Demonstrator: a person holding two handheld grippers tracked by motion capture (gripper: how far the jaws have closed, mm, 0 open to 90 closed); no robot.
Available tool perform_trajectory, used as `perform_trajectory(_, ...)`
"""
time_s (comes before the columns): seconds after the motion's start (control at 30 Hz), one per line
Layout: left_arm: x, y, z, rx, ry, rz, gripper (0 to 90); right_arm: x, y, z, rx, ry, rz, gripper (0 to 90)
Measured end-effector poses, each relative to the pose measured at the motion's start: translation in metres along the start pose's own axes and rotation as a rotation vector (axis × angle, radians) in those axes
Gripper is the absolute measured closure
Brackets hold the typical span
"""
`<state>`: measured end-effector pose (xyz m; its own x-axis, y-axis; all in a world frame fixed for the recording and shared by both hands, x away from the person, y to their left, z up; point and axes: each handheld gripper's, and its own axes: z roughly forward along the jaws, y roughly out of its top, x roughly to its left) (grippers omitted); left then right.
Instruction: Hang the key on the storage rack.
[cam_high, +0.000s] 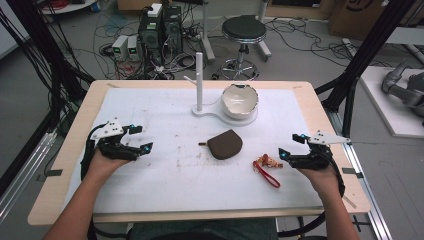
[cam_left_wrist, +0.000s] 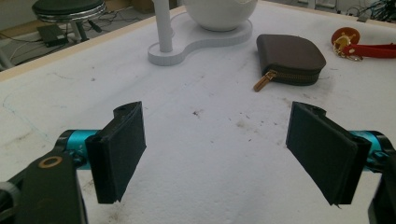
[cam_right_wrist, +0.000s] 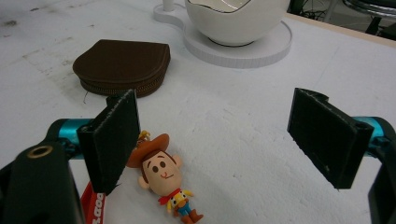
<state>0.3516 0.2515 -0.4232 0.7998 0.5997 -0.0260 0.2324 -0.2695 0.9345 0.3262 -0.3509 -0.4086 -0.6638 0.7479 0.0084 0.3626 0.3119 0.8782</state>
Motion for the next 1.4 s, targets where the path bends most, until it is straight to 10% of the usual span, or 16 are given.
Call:
perform_trajectory(0.67, -0.001, 0.0, 0.001, 0.003, -0.011, 0.006, 19.8, 0.001, -0.004, 0.005, 0.034, 0.015, -0.015, 17.1)
perform_trajectory(1.4, -0.003, -0.001, 0.002, 0.02, -0.012, 0.013, 19.8, 0.012, -0.021, 0.04, 0.255, 0.118, -0.101, 17.1)
